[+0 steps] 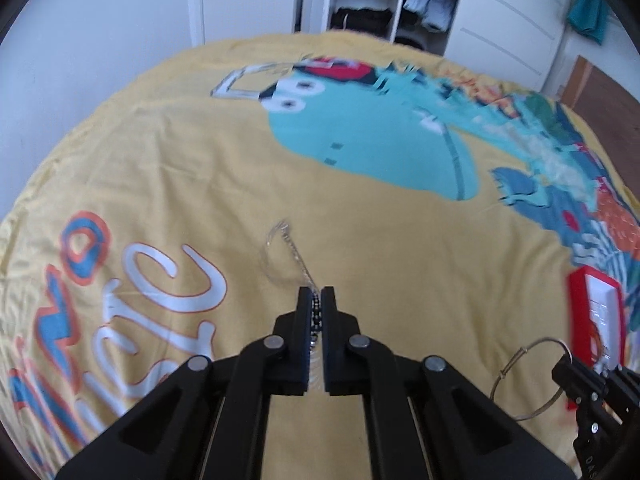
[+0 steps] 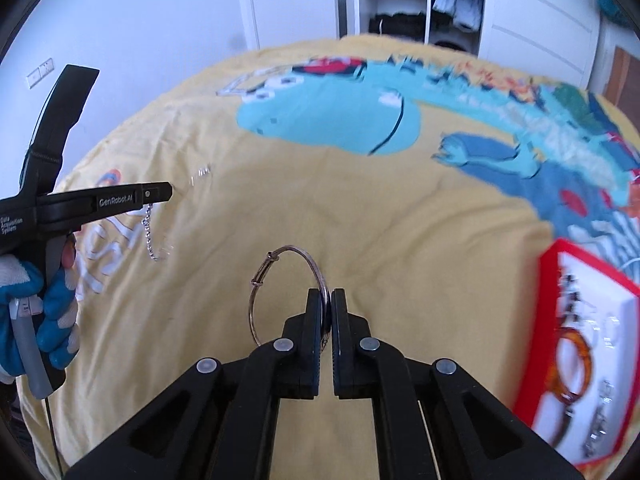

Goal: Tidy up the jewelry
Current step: 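Carry the necklace and bronze bangle into the red box with both tools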

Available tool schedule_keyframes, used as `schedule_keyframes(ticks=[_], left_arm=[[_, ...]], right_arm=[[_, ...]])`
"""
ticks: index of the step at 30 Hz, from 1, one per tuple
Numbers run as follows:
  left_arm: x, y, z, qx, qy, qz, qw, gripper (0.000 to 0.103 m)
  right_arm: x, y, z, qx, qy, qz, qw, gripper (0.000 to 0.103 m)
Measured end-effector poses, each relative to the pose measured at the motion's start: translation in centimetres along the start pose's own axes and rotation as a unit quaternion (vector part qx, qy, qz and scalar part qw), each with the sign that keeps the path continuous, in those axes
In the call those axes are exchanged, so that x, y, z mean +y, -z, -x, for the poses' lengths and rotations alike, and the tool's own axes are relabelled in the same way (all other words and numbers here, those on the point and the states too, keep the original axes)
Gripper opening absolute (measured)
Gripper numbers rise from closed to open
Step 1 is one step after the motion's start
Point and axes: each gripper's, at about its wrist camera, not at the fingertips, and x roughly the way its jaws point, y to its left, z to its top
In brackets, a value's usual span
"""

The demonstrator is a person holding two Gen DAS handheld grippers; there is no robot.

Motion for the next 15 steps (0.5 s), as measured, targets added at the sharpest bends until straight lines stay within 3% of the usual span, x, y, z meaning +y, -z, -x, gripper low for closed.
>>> schedule_keyframes(ticks=[11,15], left_arm=[[-0.4,1.9,13.1,-0.064,0.042,-0.017,0.9969,0.004],[-0.6,3.7,17.4,-0.085,0.050,-0.028,0.9947,0.004]], right_arm=[[1.4,0.5,12.5,-0.073,0.034,-0.004,0.997,0.004],[2.1,2.1,17.0,-0.094,0.044,-0.009,0.995,0.004]])
